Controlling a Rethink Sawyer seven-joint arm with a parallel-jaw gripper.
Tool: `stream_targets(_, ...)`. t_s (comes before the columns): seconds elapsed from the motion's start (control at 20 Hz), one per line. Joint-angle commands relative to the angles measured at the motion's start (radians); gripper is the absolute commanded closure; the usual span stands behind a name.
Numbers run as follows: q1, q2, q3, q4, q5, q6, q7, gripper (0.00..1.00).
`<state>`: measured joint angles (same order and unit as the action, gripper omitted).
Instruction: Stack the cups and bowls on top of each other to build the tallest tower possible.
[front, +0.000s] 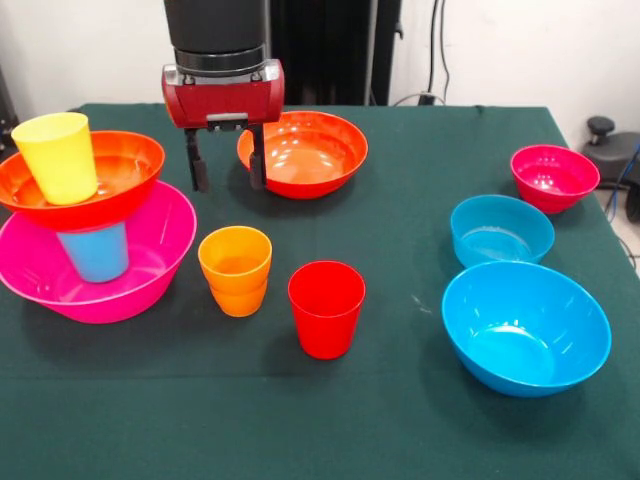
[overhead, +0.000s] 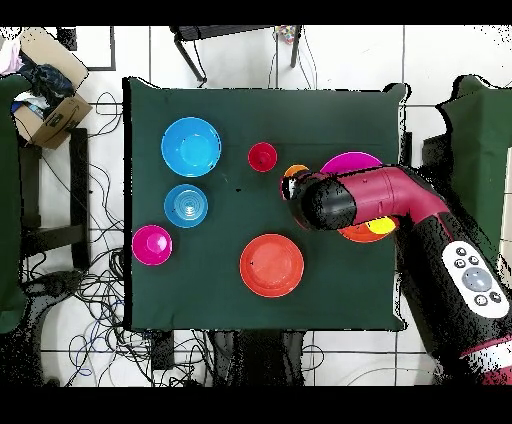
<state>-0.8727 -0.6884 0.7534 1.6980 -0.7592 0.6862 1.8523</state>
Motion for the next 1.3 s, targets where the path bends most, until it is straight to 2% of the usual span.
stream_targets(0.05,-0.016,-0.024,0.017,0.042,0.009,0.041,-0.187,0.0)
stream_targets(0.3,-0.006,0.006,0.009,0.024,-0.014,0.03,-0.189,0.0)
stream_targets(0.8,0.065,0.09,-0.012,-0.091,-0.062,0.028,-0.179,0.0)
stream_targets(0.9,0.084,0.112,-0.012,-0.118,-0.074,0.034,-0.194,0.0)
stream_targets(1.1,0.111,0.18,0.008,-0.191,-0.108,0.051,-0.296,0.0)
stream_targets(1.3,0.118,0.232,-0.004,-0.228,-0.149,0.02,-0.317,0.0)
